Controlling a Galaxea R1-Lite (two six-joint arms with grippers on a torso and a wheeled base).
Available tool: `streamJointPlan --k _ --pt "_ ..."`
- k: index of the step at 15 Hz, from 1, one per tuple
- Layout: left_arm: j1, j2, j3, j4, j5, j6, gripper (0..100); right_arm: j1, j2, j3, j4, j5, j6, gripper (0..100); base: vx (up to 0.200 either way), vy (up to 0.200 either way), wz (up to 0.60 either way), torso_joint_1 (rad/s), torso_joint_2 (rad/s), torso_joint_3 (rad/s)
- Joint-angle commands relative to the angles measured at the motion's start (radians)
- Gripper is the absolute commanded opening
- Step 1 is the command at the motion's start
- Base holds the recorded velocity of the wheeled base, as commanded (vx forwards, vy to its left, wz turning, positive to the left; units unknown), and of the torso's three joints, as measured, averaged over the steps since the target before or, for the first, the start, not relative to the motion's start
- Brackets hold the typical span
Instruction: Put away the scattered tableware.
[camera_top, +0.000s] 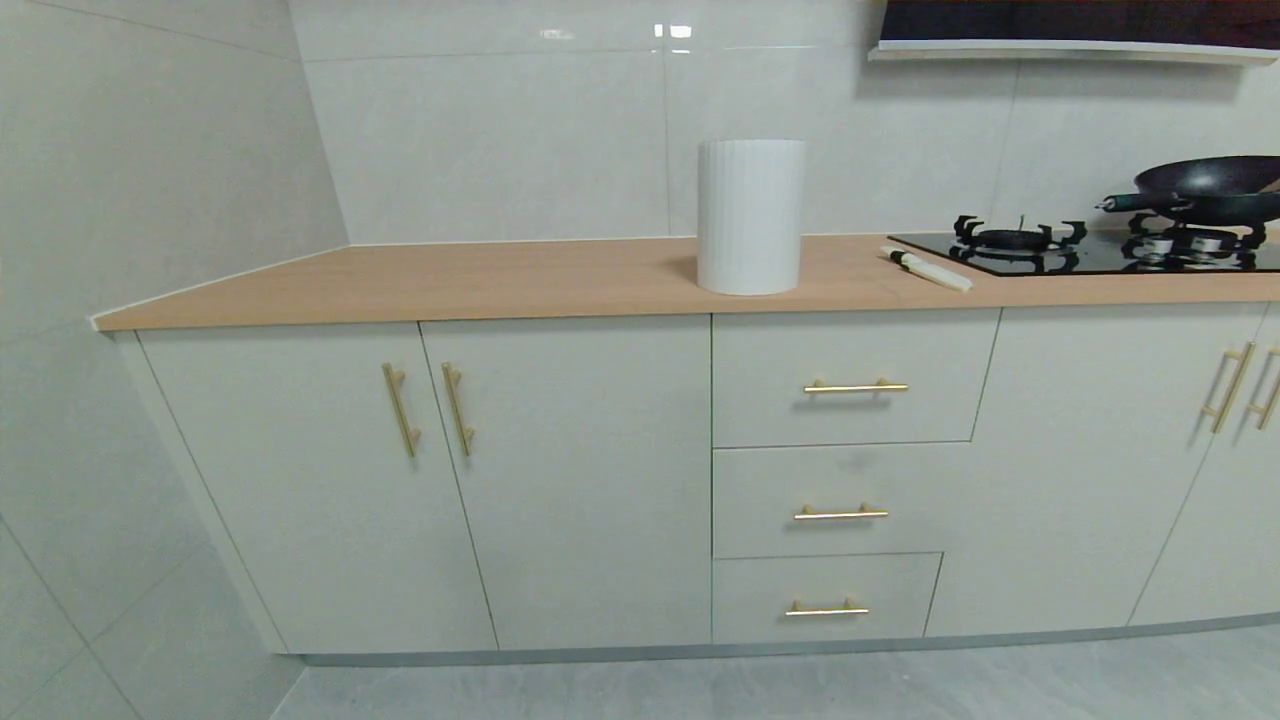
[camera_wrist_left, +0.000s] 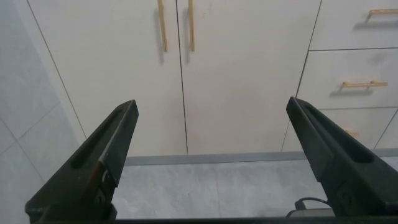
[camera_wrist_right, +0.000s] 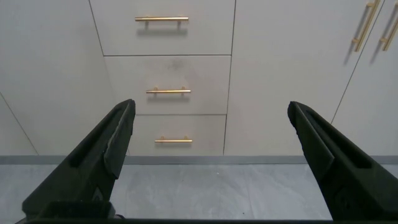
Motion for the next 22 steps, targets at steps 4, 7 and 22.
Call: streamJointPlan --k 4,7,22 --pt "0.000 0.000 0.000 0.000 0.000 -0.002 100 0.000 0.002 0.001 0.000 0.001 0.000 100 0.200 0.000 0.00 0.005 0.00 0.005" --pt "0.000 0.000 0.000 0.000 0.000 -0.002 100 0.000 0.002 0.001 0.000 0.001 0.000 100 0.200 0.000 0.00 0.002 0.00 0.004" --pt "0.000 0.000 0.000 0.000 0.000 0.000 100 0.000 0.002 0.001 0.000 0.001 0.002 100 0.093 0.000 0.00 0.001 0.00 0.000"
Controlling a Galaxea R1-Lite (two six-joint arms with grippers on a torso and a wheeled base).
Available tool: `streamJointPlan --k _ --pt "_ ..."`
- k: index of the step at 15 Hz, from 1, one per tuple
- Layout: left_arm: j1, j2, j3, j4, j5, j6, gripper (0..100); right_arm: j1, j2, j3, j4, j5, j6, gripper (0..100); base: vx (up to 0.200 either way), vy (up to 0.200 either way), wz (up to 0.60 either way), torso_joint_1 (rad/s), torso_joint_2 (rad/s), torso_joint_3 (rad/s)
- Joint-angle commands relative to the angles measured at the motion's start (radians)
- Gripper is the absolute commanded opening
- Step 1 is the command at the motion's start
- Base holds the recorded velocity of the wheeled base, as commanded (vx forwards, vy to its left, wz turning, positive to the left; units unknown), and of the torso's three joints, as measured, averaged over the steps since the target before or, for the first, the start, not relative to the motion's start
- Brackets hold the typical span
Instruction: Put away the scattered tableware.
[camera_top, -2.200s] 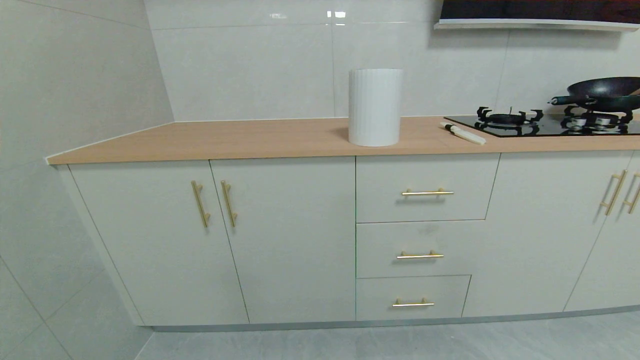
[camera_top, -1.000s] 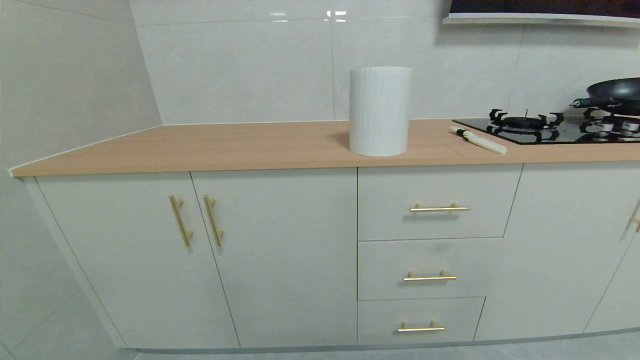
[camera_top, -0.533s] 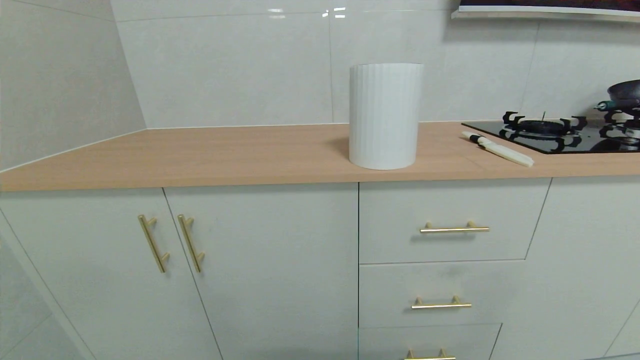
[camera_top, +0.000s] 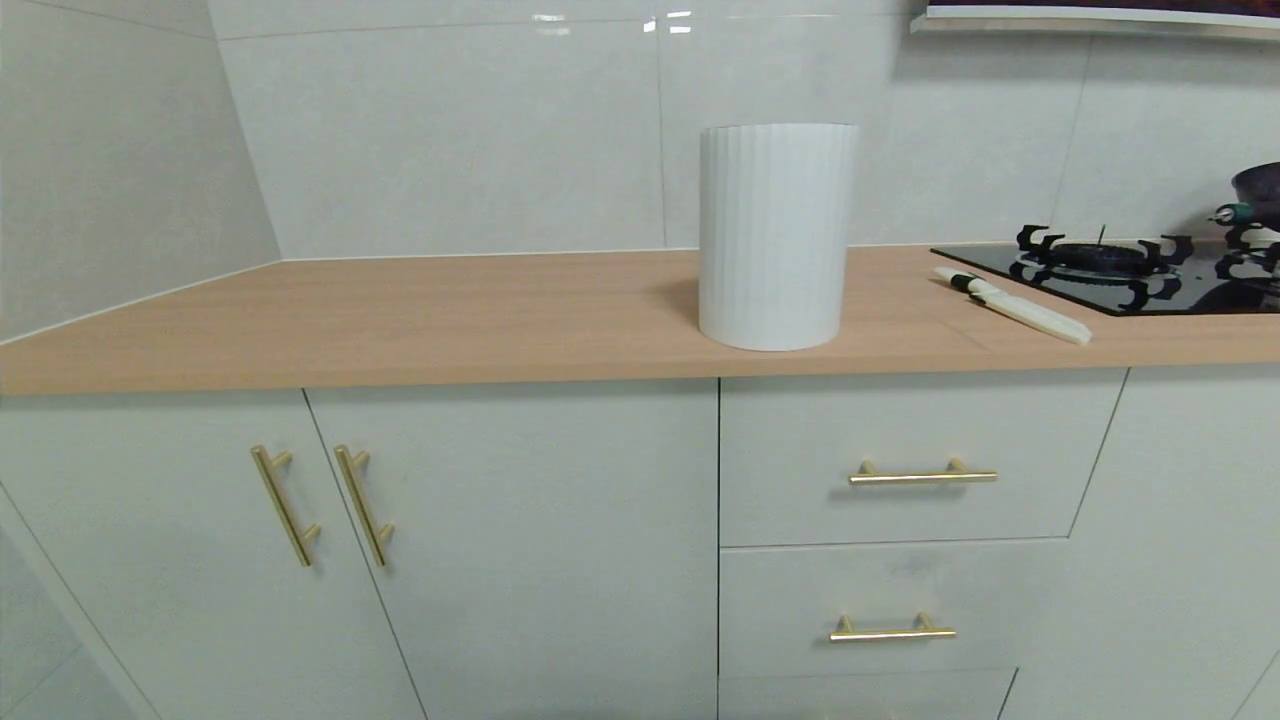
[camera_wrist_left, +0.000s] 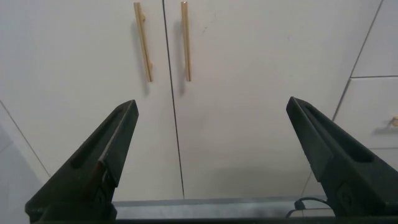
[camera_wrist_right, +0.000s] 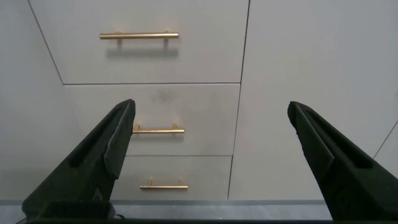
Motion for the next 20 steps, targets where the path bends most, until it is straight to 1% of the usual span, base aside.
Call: streamJointPlan --k 1,10,20 --pt "0.000 0.000 0.000 0.000 0.000 0.001 100 0.000 0.002 0.000 0.000 0.001 -0.001 100 0.000 0.000 0.00 0.000 0.00 0.000" --pt "0.000 0.000 0.000 0.000 0.000 0.001 100 0.000 0.002 0.000 0.000 0.001 -0.001 100 0.000 -0.200 0.00 0.003 0.00 0.003" --pt "0.000 0.000 0.000 0.000 0.000 -0.001 100 0.000 0.002 0.000 0.000 0.001 -0.001 100 0.000 0.000 0.00 0.000 0.00 0.000"
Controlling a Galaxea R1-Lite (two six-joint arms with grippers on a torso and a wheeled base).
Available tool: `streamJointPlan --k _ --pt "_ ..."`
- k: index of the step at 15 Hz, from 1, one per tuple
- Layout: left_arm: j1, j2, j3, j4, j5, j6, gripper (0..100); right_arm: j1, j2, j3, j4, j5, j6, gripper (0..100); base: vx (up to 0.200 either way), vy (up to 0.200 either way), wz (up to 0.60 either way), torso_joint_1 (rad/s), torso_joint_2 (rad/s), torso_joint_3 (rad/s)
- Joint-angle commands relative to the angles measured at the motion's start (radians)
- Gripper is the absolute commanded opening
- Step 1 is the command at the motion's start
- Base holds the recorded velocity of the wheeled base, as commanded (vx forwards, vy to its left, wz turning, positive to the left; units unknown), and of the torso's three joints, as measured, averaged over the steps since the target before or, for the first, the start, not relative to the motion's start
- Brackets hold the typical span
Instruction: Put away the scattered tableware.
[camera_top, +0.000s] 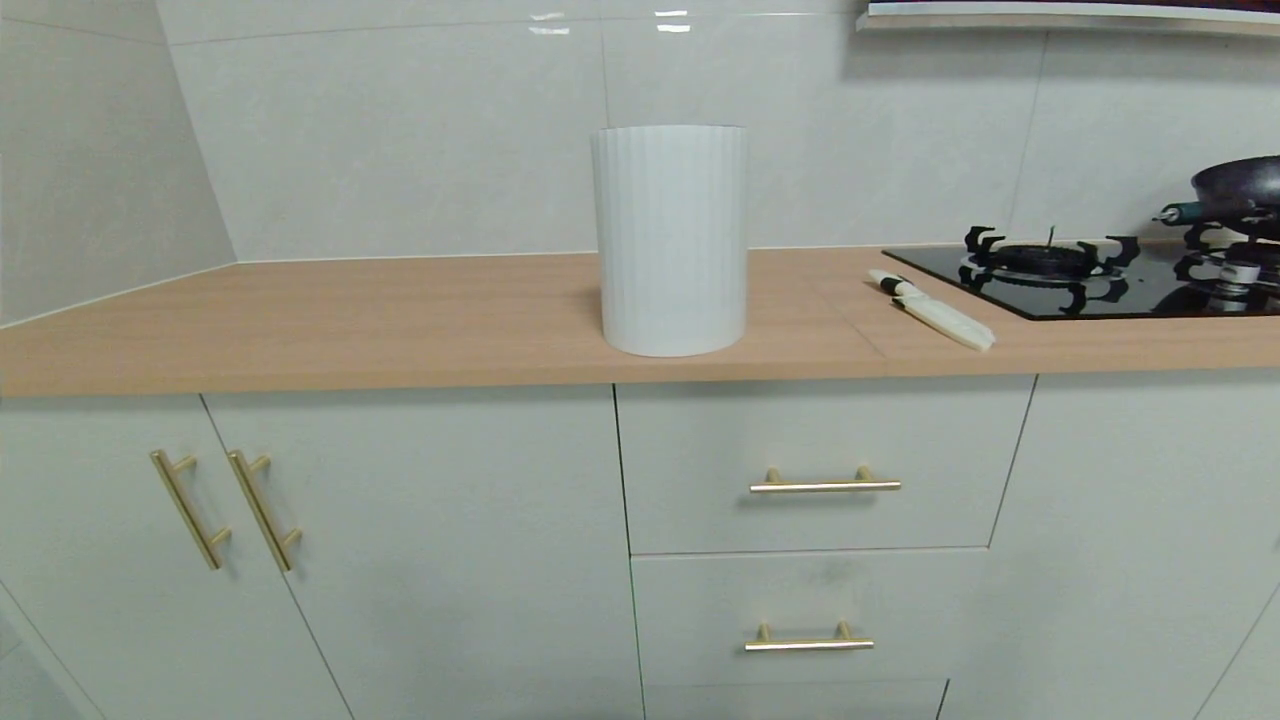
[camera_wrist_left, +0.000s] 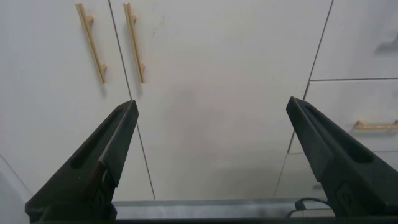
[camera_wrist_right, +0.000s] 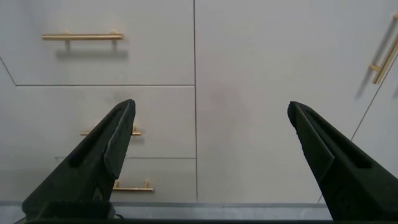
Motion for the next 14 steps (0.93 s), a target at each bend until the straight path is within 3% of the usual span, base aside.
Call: streamJointPlan --k 1,8,14 --pt "0.000 0.000 0.000 0.000 0.000 0.000 100 0.001 0.002 0.000 0.000 0.002 0.000 100 0.000 0.000 0.00 0.000 0.00 0.000" --pt "0.000 0.000 0.000 0.000 0.000 0.000 100 0.001 0.002 0.000 0.000 0.003 -0.002 100 0.000 0.000 0.00 0.009 -0.01 -0.005" --pt "0.000 0.000 0.000 0.000 0.000 0.000 100 0.001 0.002 0.000 0.000 0.003 -0.002 100 0.000 0.000 0.00 0.220 -0.18 -0.128"
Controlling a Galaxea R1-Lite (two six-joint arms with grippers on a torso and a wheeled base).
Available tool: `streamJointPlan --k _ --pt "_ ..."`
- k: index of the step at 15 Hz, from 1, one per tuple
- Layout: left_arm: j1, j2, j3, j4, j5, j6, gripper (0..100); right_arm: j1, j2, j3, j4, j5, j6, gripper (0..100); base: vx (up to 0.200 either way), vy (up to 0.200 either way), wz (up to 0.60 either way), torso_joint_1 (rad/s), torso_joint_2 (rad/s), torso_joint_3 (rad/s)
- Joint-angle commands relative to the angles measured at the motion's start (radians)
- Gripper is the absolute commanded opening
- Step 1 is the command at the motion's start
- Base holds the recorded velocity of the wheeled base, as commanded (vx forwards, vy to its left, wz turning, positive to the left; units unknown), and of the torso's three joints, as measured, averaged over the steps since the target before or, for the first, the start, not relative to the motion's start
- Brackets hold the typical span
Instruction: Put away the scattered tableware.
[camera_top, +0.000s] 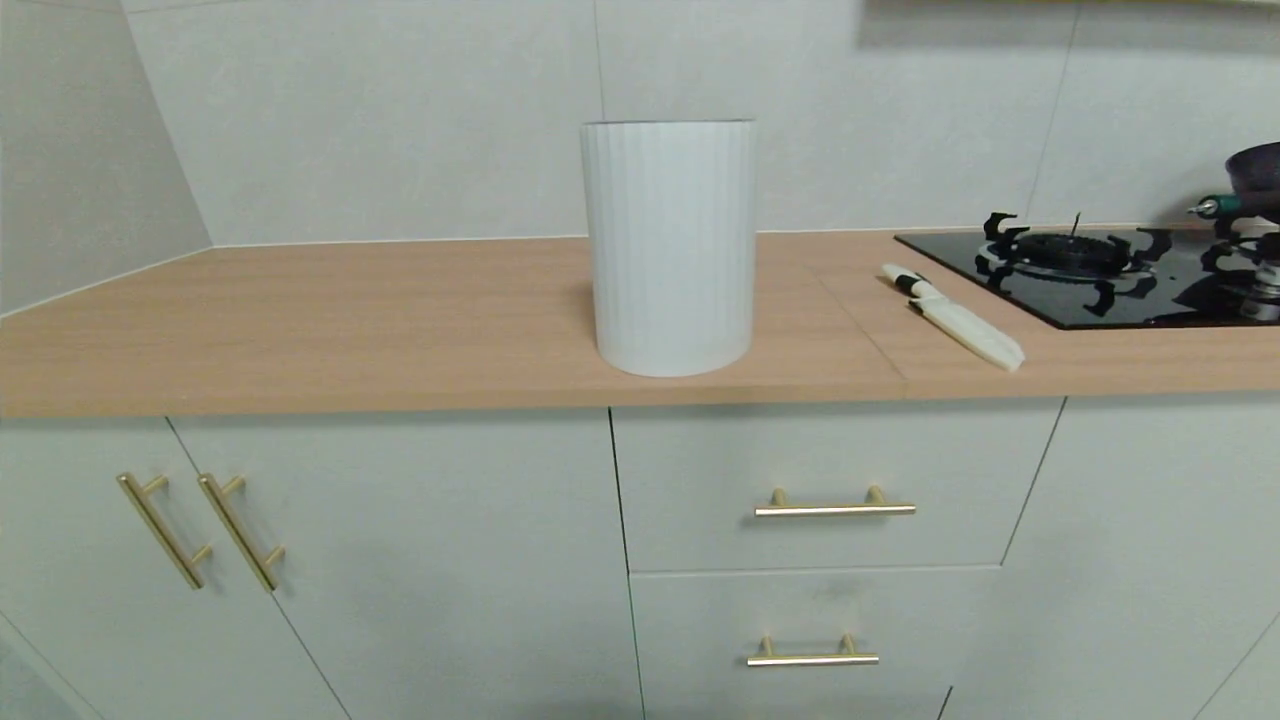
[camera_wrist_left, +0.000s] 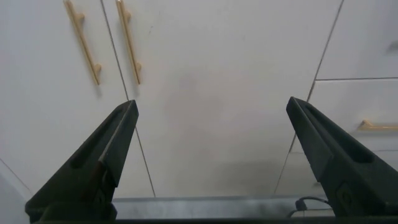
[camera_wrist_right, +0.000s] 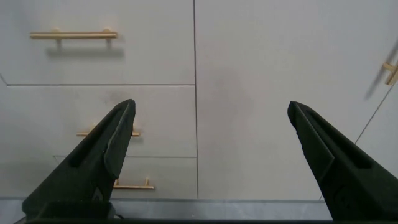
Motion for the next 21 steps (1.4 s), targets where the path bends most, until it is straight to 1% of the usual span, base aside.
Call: streamJointPlan --k 1,6,10,13,21 --pt "0.000 0.000 0.000 -0.001 0.000 0.000 100 0.000 0.002 0.000 0.000 0.000 0.000 100 0.000 0.000 0.00 0.256 -0.71 -0.261" --pt "0.000 0.000 0.000 -0.001 0.000 0.000 100 0.000 0.002 0.000 0.002 0.000 0.000 100 0.000 0.000 0.00 0.219 -0.57 -0.206" --pt "0.000 0.000 0.000 -0.001 0.000 0.000 100 0.000 0.002 0.000 0.000 0.000 0.000 100 0.000 0.000 0.00 0.132 -0.48 -0.220" --pt "0.000 0.000 0.000 -0.001 0.000 0.000 100 0.000 0.002 0.000 0.000 0.000 0.000 100 0.000 0.000 0.00 0.385 -0.48 -0.229" --pt "0.000 0.000 0.000 -0.001 0.000 0.000 100 0.000 0.002 0.000 0.000 0.000 0.000 100 0.000 0.000 0.00 0.287 -0.52 -0.252"
